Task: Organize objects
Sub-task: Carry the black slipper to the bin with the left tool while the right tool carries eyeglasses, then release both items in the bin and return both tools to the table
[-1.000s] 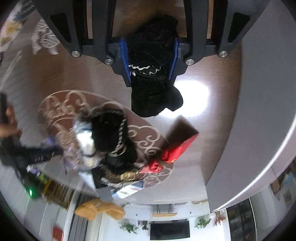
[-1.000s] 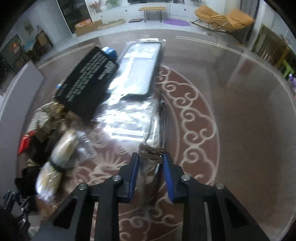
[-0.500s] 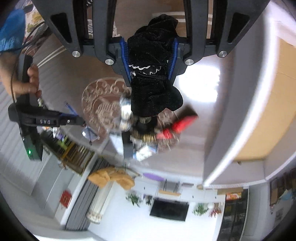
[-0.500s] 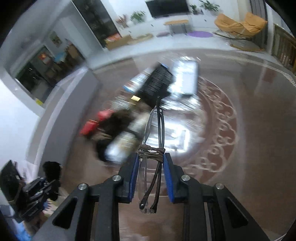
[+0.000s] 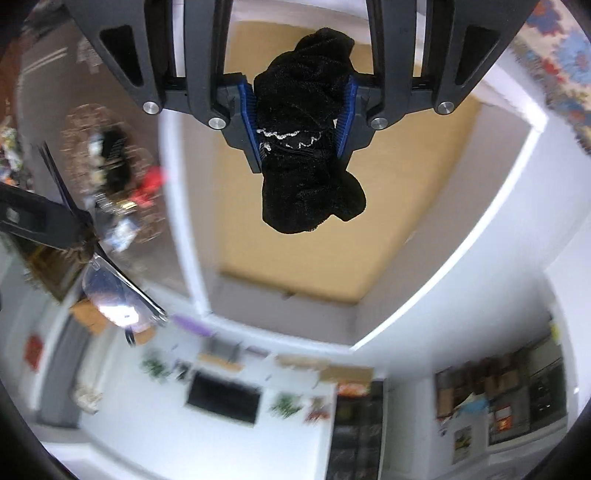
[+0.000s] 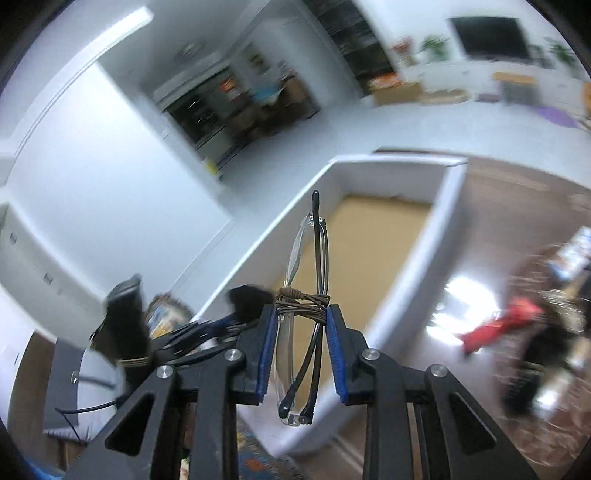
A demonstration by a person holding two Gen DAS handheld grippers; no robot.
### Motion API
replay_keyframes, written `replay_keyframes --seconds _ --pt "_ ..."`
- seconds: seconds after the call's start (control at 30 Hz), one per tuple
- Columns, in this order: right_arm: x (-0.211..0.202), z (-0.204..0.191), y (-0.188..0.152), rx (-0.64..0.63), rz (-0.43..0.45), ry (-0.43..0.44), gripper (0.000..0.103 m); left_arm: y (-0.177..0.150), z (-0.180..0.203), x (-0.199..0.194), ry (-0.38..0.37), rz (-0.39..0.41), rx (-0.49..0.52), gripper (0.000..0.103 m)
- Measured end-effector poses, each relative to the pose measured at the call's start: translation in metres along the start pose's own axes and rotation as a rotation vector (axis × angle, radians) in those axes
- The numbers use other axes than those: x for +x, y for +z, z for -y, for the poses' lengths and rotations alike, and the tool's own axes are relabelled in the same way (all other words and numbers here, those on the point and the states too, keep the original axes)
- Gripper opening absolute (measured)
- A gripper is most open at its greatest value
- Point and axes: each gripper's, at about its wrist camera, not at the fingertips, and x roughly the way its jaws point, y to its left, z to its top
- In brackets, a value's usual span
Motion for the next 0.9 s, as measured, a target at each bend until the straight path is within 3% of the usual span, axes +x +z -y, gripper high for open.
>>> replay_keyframes --seconds 0.03,0.07,0.1,0.17,0.27,0.4,0.5,0.63,0.67,0.7,0.77,0.9 --pt "0.017 -0.004 0.001 -0.005 -0.029 -0.007 0.031 -0.001 -0.005 0.006 0.029 -0.019 0.002 0.044" --pt "0.032 -0.006 0.001 -0.005 -0.045 -0.024 0.043 -0.001 -0.009 0.012 0.062 -0.030 0.001 0.049" --pt "0.042 -0.005 0.000 0.003 -0.044 -0.048 0.062 -0.004 -0.013 0.015 0.086 -0.032 -0.002 0.050" --pt "0.047 0.002 -0.003 0.025 -0.016 -0.073 0.075 -0.010 -0.015 0.013 0.082 -0.028 -0.020 0.060" --pt "0.029 0.026 -0.012 0.038 0.042 -0.152 0.077 -0.019 0.001 0.002 0.051 0.013 -0.033 0.070" --pt "-0.033 0.083 -0.045 0.096 0.182 -0.385 0.097 -0.028 0.047 -0.022 -0.078 0.055 0.015 0.073" --pt "-0.083 0.133 -0.081 0.181 0.232 -0.568 0.098 -0.041 0.108 -0.043 -0.220 0.067 0.108 0.081" --pt "-0.131 0.232 -0.141 0.309 0.192 -0.782 0.098 -0.080 0.200 -0.054 -0.414 0.013 0.215 0.094" --pt "-0.140 0.250 -0.156 0.343 0.169 -0.827 0.098 -0.087 0.212 -0.051 -0.430 -0.001 0.225 0.094" --pt "-0.147 0.266 -0.170 0.365 0.147 -0.865 0.098 -0.096 0.228 -0.041 -0.434 -0.021 0.241 0.094" --pt "-0.152 0.287 -0.189 0.381 0.119 -0.901 0.098 -0.113 0.256 -0.005 -0.366 -0.049 0.281 0.094" --pt "-0.145 0.313 -0.209 0.393 0.095 -0.906 0.099 -0.117 0.275 0.059 -0.242 -0.088 0.301 0.094"
